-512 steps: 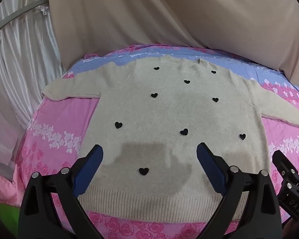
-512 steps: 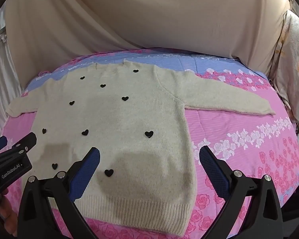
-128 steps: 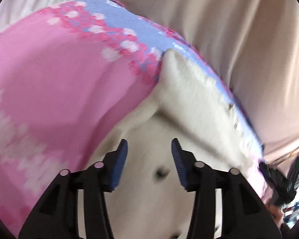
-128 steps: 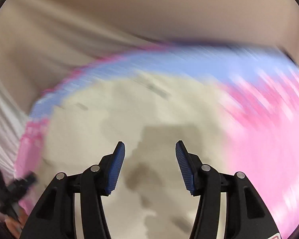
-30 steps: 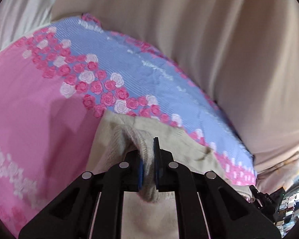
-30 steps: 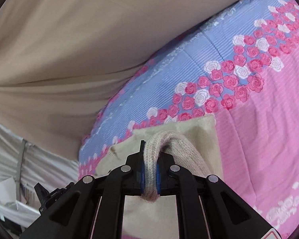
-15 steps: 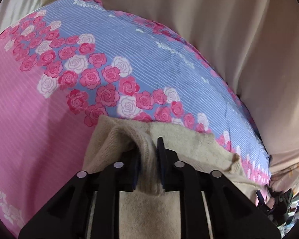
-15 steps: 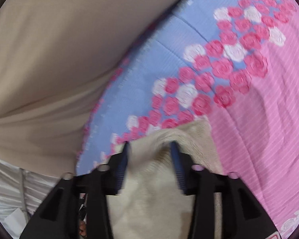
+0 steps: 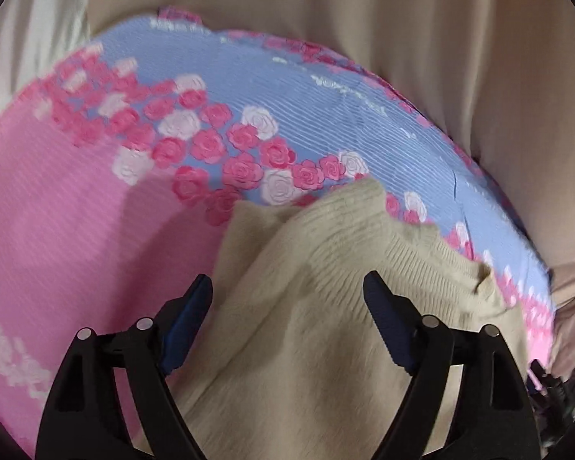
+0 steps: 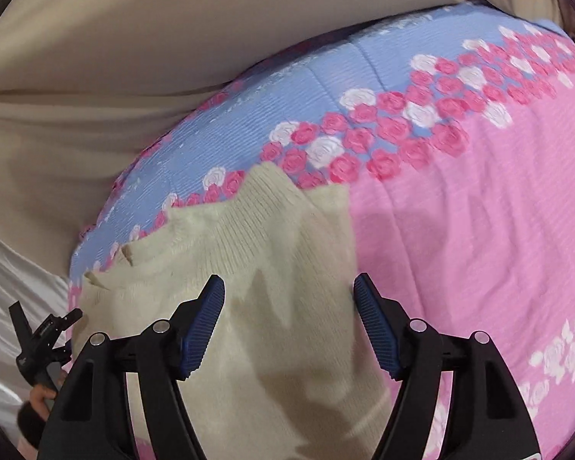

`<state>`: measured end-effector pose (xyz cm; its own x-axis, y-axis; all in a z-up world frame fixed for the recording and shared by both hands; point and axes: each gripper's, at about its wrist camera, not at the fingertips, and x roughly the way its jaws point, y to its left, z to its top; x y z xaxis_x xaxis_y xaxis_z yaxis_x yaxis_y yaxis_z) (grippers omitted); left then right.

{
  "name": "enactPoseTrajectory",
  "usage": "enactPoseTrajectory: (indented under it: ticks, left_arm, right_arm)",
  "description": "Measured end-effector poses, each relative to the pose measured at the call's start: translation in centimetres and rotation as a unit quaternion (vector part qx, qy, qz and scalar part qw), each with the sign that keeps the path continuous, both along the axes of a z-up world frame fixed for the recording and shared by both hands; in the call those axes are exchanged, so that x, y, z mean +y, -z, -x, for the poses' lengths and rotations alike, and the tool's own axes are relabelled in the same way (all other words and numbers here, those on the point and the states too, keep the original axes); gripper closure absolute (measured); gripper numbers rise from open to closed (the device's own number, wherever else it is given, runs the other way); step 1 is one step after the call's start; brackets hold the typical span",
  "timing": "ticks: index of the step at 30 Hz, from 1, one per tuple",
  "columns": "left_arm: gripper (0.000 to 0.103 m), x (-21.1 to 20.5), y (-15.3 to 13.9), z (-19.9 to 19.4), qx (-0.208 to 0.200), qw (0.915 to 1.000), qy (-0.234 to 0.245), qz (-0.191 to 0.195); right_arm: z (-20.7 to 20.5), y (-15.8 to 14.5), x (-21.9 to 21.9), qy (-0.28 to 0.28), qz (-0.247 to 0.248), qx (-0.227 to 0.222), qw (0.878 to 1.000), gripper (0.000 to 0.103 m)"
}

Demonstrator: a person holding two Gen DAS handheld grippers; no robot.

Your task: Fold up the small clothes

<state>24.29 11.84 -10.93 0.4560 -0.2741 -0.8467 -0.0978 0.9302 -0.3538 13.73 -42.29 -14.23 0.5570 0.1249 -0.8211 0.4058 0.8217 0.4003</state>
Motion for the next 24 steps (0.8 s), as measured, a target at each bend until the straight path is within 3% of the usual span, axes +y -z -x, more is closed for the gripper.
enactPoseTrajectory:
  ticks: [2, 3, 4, 6, 8, 11, 12, 13, 14, 18, 20, 22, 24]
  left_arm:
    - [0.054, -0.7, 0.6, -1.2, 0.005, 0.9998, 0.020, -0.005]
    - [0.088, -1.4, 0.8, -1.8, 0.009, 0.9987, 0.045, -0.022]
    - [0.094, -1.6, 0.6, -2.1, 0.008, 0.9981, 0.055, -0.028]
    - [0.095, -1.1, -1.4, -1.8, -0.027, 0.9982, 0.051, -0.014]
    - [0.095, -0.5, -2.9, -1.5, -0.049, 0.9979, 0.041, -0.010]
    - [0.095, -0.1, -0.8, -3.3, -0.008, 0.9994, 0.025, -0.022]
    - [0.094, -0.3, 0.7, -3.8, 0.016, 0.9991, 0.029, -0.026]
    - [0.093, -0.6, 1.8, -4.2, 0.036, 0.9983, 0.031, -0.033]
    - [0.092, -0.6, 1.9, -4.0, 0.030, 0.9987, 0.027, -0.031]
    - [0.086, -0.3, -2.0, -1.4, -0.026, 0.9993, 0.023, -0.011]
    - [0.079, -0.3, -4.1, 1.3, -0.051, 0.9980, 0.034, -0.016]
    - [0.069, -0.8, -5.2, 4.1, -0.066, 0.9959, 0.062, -0.007]
    - [0.062, -1.7, -5.2, 7.2, -0.063, 0.9940, 0.089, 0.008]
  right_arm:
    - [-2.2, 1.2, 0.2, -0.021, 0.014, 0.038, 0.999, 0.037]
    - [-2.7, 1.3, 0.3, -0.030, 0.019, 0.049, 0.998, 0.064]
    - [-2.8, 1.1, 0.2, -0.030, 0.017, 0.048, 0.998, 0.086]
    - [-1.8, -0.8, -0.7, -0.013, -0.002, -0.002, 1.000, 0.091]
    - [-1.0, -1.7, -1.5, 0.004, 0.006, -0.025, 1.000, 0.091]
    - [-2.3, 1.9, -2.5, 0.000, 0.019, 0.044, 0.999, 0.088]
    - [-2.7, 3.0, -2.7, -0.006, 0.014, 0.064, 0.998, 0.080]
    - [-2.6, 2.8, -2.8, -0.003, 0.017, 0.059, 0.998, 0.080]
    - [-2.3, 1.8, -2.8, 0.003, 0.024, 0.050, 0.998, 0.077]
    - [0.8, -3.0, -1.8, 0.002, 0.057, -0.010, 0.998, 0.065]
    - [3.6, -4.1, -1.0, -0.009, 0.041, -0.031, 0.999, 0.065]
    - [5.6, -4.1, 0.0, -0.035, 0.020, -0.021, 0.999, 0.067]
    - [7.8, -3.1, 2.5, -0.071, 0.025, -0.005, 0.997, 0.076]
